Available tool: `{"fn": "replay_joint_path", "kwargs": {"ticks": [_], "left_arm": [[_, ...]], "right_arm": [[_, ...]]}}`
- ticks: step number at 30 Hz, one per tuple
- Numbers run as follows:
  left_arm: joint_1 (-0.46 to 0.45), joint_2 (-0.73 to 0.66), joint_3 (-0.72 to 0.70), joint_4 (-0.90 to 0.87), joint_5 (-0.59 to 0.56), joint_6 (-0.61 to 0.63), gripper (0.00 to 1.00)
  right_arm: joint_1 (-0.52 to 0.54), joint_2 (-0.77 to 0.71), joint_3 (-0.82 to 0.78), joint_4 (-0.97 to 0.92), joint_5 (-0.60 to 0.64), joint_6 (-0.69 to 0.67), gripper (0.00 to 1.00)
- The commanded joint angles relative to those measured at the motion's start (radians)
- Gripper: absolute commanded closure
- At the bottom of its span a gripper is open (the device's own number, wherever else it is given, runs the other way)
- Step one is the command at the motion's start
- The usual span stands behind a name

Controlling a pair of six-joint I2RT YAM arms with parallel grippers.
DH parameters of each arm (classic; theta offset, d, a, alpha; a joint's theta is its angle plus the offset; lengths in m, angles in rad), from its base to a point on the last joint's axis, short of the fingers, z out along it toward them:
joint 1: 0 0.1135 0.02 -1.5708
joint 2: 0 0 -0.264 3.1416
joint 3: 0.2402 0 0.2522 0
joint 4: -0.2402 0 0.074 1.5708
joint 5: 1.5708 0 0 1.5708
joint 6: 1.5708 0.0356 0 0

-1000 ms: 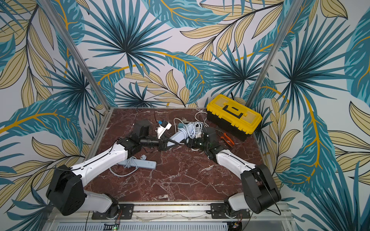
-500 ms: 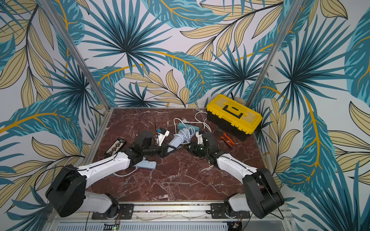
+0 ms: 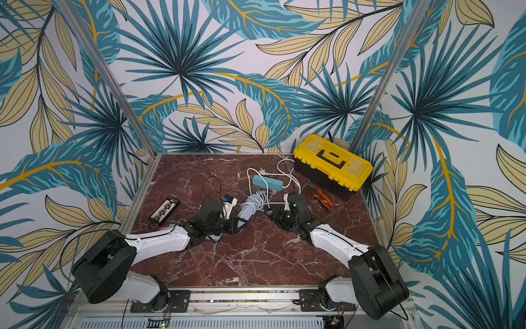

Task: Wrap the cord around the power strip
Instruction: Place the power strip at the center of the board.

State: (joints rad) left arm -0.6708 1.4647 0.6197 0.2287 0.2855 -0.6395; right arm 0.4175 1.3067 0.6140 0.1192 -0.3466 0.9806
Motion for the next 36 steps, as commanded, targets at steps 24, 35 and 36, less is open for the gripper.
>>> {"fn": "replay_joint_path", "kwargs": {"ticks": [24,35,36], "left_arm": [[-0.113,0.021,-0.084,0.196,-0.177,-0.112,1.0],[-0.171,-0.123,-0.188,0.181,-0.099,-0.228,0.26],[-0.171,-0.165,-0.205,0.153,-0.102,-0.241,0.23]], "right_arm": [[0.259,0.513,0.593,-0.575,0.388,-0.094,0.27],[0.315,0.579,0.614,-0.746,0.383,-0.381,0.59],[0.318,0.572,0.605,-0.746,0.367,-0.407,0.6]]}}
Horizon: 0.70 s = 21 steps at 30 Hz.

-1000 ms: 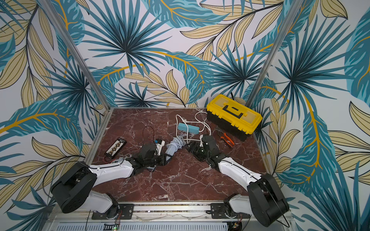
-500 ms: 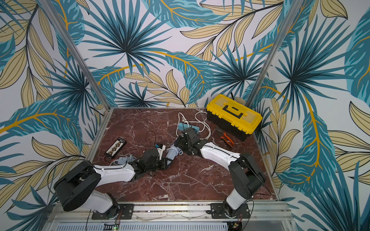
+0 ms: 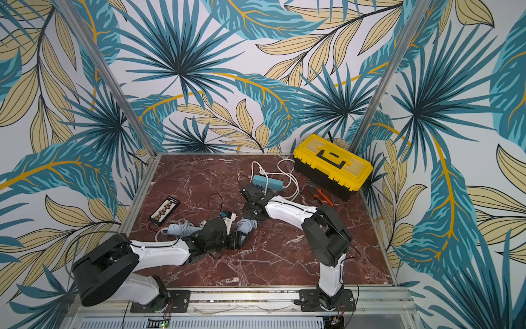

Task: Wrap the cord around the power strip
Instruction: Place the power strip at the center of the board.

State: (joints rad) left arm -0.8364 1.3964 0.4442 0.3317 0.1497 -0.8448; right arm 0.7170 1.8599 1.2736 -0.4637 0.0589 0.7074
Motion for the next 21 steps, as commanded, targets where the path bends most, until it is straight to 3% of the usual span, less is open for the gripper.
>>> {"fn": "replay_joint_path", "kwargs": {"ticks": [1,4,8,12,17,21], "left_arm": [[-0.006,-0.136,-0.037,0.006,0.027,-0.042,0.22],[-0.005,-0.267,-0.018,-0.212,-0.016,-0.014,0.22],[0.002,-0.462,0.016,-0.463,-0.175,0.027,0.22],[0.045,-0.557,0.118,-0.732,-0.293,0.096,0.23],[0.097,-0.628,0.203,-0.862,-0.357,0.165,0.23],[0.117,-0.641,0.233,-0.893,-0.367,0.196,0.24]], "right_arm": [[0.021,0.01,-0.064,-0.159,-0.049,-0.145,0.61],[0.031,-0.022,-0.098,-0.118,-0.091,-0.173,0.61],[0.067,-0.026,-0.096,-0.056,-0.122,-0.205,0.61],[0.107,0.01,-0.051,-0.003,-0.144,-0.207,0.61],[0.18,0.073,0.064,-0.037,-0.105,-0.223,0.6],[0.215,0.135,0.159,-0.128,-0.022,-0.261,0.51]]}}
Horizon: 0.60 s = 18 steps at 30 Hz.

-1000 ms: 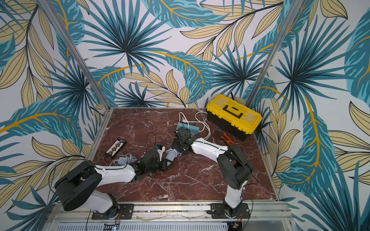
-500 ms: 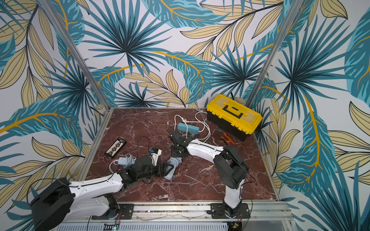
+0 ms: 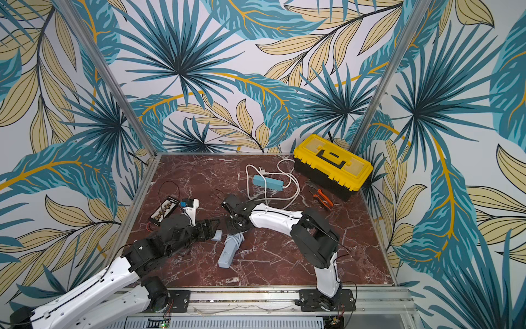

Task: Wrap the cord around the power strip
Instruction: Place the power strip at the center of the board.

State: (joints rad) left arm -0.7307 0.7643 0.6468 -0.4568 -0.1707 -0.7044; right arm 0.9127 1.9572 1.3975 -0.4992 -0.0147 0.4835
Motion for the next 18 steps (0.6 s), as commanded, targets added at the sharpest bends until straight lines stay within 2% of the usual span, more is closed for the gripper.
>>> {"fn": "replay_joint_path", "kwargs": {"ticks": [1,11,18], "left_arm": [[0.011,-0.008,0.034,-0.107,-0.046,0.059,0.24],[0.011,0.02,0.062,-0.106,-0.04,0.096,0.24],[0.012,0.026,0.082,-0.107,-0.04,0.123,0.23]], "right_arm": [[0.022,0.044,0.039,-0.099,0.063,-0.041,0.49],[0.025,-0.04,0.03,-0.067,0.064,-0.03,0.25],[0.025,-0.082,0.041,-0.07,0.058,-0.023,0.16]]}}
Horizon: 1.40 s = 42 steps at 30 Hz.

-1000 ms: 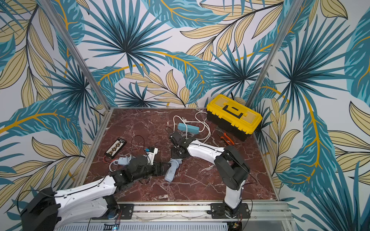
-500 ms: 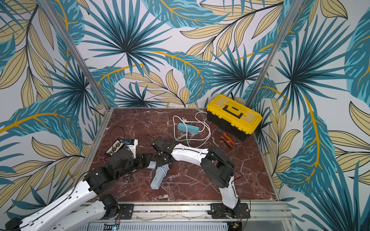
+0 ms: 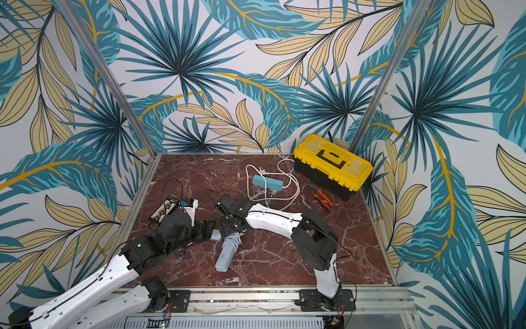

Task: Wrap the cord around the power strip
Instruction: Place the power strip at the center of the board, then pick up the power strip from the center of the board.

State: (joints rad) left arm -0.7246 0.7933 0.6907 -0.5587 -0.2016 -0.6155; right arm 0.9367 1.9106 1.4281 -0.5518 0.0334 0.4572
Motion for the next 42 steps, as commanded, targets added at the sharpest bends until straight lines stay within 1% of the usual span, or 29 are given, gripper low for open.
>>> {"fn": "replay_joint_path", "kwargs": {"ticks": [1,3,4,5,7,9,10,11,13,16,18,20,22,23,24,26,28,30,32,39,42], "left_arm": [[0.005,-0.005,0.043,-0.005,-0.015,0.04,0.21],[0.006,-0.004,0.057,-0.006,-0.025,0.074,0.13],[0.005,-0.002,0.072,-0.009,-0.032,0.109,0.02],[0.009,0.001,0.087,-0.015,-0.041,0.14,0.01],[0.021,0.01,0.12,-0.015,-0.035,0.203,0.0],[0.04,0.023,0.154,-0.014,-0.036,0.224,0.01],[0.059,0.036,0.168,-0.007,-0.021,0.241,0.01],[0.081,0.053,0.179,0.003,0.037,0.283,0.0],[0.11,0.09,0.207,0.017,0.105,0.335,0.0],[0.122,0.175,0.268,0.02,0.118,0.396,0.01],[0.122,0.242,0.317,0.005,0.107,0.422,0.07],[0.122,0.305,0.367,-0.009,0.126,0.43,0.12],[0.122,0.343,0.398,-0.01,0.161,0.421,0.15],[0.122,0.357,0.41,-0.009,0.18,0.411,0.16],[0.122,0.369,0.418,-0.009,0.19,0.406,0.16],[0.122,0.395,0.435,-0.009,0.197,0.399,0.16],[0.123,0.416,0.446,-0.009,0.205,0.399,0.17],[0.122,0.43,0.453,-0.009,0.215,0.397,0.17],[0.122,0.43,0.454,-0.009,0.223,0.391,0.17],[0.123,0.412,0.438,-0.009,0.236,0.366,0.18],[0.123,0.402,0.435,-0.009,0.237,0.363,0.18]], "right_arm": [[0.001,-0.042,0.015,-0.02,0.01,0.001,0.16],[0.0,-0.061,0.027,-0.032,0.027,-0.008,0.15],[-0.003,-0.079,0.039,-0.042,0.042,-0.021,0.15],[-0.011,-0.1,0.048,-0.054,0.069,-0.039,0.15],[-0.045,-0.153,0.055,-0.058,0.092,-0.077,0.14],[-0.099,-0.2,0.057,-0.052,0.086,-0.124,0.14],[-0.126,-0.214,0.06,-0.054,0.087,-0.148,0.14],[-0.191,-0.218,0.066,-0.061,0.083,-0.173,0.14],[-0.276,-0.187,0.103,-0.107,0.076,-0.219,0.14],[-0.378,-0.096,0.195,-0.182,0.131,-0.324,0.15],[-0.431,-0.022,0.274,-0.233,0.179,-0.406,0.21],[-0.49,0.038,0.33,-0.263,0.215,-0.481,0.33],[-0.54,0.076,0.361,-0.284,0.201,-0.517,0.45],[-0.555,0.087,0.362,-0.282,0.186,-0.549,0.49],[-0.563,0.092,0.358,-0.274,0.173,-0.584,0.51],[-0.569,0.115,0.362,-0.265,0.159,-0.662,0.51],[-0.576,0.14,0.377,-0.262,0.112,-0.704,0.51],[-0.587,0.175,0.415,-0.278,0.052,-0.716,0.51],[-0.594,0.217,0.454,-0.292,0.023,-0.73,0.49],[-0.604,0.368,0.613,-0.347,-0.003,-0.784,0.43],[-0.617,0.412,0.646,-0.374,-0.028,-0.8,0.42]]}}
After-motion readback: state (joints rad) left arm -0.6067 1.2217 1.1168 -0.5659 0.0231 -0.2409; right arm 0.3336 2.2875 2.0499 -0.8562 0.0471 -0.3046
